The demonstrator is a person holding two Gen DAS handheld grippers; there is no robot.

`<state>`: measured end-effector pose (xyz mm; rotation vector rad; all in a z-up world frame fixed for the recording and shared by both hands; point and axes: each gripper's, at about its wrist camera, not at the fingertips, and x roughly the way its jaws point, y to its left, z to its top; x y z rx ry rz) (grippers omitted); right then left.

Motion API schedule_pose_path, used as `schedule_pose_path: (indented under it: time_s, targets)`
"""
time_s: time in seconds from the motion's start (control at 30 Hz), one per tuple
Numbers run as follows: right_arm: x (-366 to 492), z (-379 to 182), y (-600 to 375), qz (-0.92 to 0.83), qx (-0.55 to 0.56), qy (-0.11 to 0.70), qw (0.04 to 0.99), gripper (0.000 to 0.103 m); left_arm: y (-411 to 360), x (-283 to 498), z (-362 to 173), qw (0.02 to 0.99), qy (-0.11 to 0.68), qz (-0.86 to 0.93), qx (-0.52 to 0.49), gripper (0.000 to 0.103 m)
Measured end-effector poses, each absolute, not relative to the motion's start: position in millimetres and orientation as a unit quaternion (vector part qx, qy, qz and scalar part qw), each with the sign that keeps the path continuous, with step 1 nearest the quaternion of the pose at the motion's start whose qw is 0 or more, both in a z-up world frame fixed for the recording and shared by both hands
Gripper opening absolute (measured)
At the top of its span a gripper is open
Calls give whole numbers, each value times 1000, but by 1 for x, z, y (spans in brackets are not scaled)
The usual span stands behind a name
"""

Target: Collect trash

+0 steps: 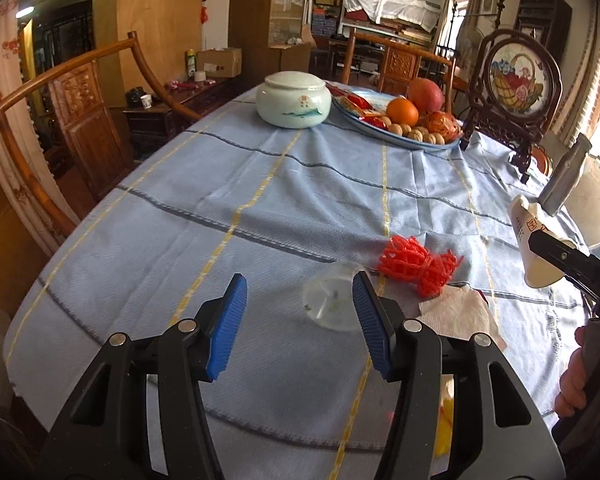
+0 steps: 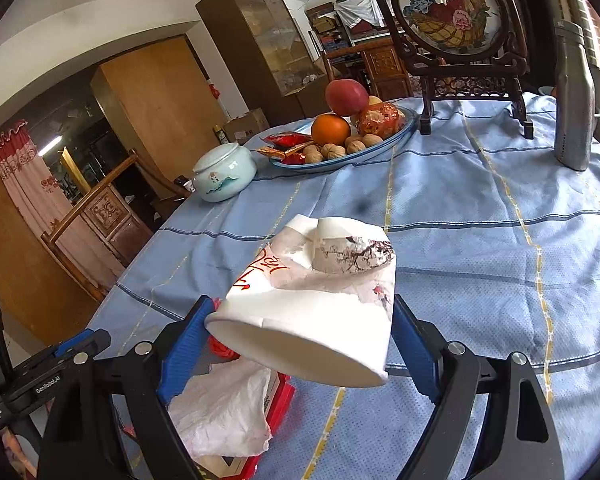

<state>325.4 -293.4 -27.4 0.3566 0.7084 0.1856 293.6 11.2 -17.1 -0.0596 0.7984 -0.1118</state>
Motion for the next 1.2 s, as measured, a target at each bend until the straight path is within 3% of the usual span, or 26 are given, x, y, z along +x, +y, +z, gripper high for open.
schedule_pose_path:
  time_s: [0.5,0.57,0.63,0.7,1.1,1.2]
  targets:
    - [269,-3,-254,135,145,279,940,86,114,199,10,930,359,10,-74,53]
    - [268,-3,-252,135,143,278,940,86,110,199,11,932,358,-1,-62,58]
    - [270,-8,-250,132,142,286,939,86,95,207,9,931,361,-26,-55,82]
    - [274,-13,-252,127,142,296,936,86,73,222,4,929,363,-46,-47,93]
    - [275,-10,-277,68,133,280,948,86,-37,337,-55,898,430,-96,16,92]
    - [279,-13,-277,73,142,291,943,86,-42,346,-67,887,450,-101,18,56]
